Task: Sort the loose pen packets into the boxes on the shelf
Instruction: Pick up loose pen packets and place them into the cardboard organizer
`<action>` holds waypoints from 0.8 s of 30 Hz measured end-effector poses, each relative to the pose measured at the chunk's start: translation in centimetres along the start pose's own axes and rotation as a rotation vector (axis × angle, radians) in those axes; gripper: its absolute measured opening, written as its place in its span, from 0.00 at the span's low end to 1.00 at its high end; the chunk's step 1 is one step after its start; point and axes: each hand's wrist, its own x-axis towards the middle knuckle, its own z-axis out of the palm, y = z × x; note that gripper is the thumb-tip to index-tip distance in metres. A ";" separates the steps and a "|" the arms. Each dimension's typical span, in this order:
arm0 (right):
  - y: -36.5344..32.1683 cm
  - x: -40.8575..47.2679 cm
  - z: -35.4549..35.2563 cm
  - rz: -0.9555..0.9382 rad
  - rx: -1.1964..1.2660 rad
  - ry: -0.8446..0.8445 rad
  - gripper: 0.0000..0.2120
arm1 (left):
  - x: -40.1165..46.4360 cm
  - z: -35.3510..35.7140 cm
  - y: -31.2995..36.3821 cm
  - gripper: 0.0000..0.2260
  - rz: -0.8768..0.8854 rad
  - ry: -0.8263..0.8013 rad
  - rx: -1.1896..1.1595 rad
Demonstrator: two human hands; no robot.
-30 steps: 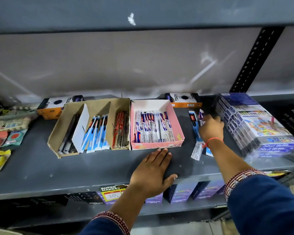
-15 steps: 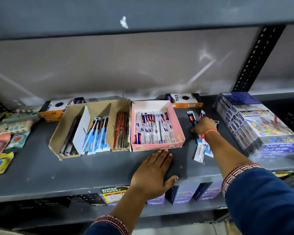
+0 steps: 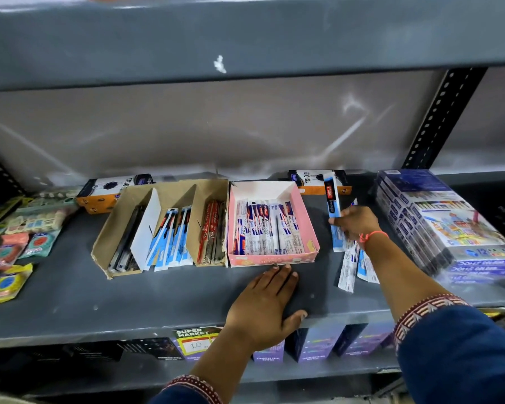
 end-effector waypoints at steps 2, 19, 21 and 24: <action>-0.4 -0.4 -0.4 -0.049 0.154 -0.003 0.13 | 0.0 0.1 0.0 0.30 -0.002 -0.002 -0.001; -1.8 -14.6 2.4 -0.290 0.778 -0.348 0.14 | -0.2 -0.6 0.6 0.31 -0.043 0.042 -0.026; -1.4 -16.0 2.6 -0.297 0.798 -0.394 0.17 | -0.4 -1.0 0.9 0.30 -0.056 0.066 -0.081; -1.2 -17.8 2.4 -0.318 0.794 -0.430 0.19 | -0.7 -1.4 1.2 0.27 -0.062 0.109 -0.142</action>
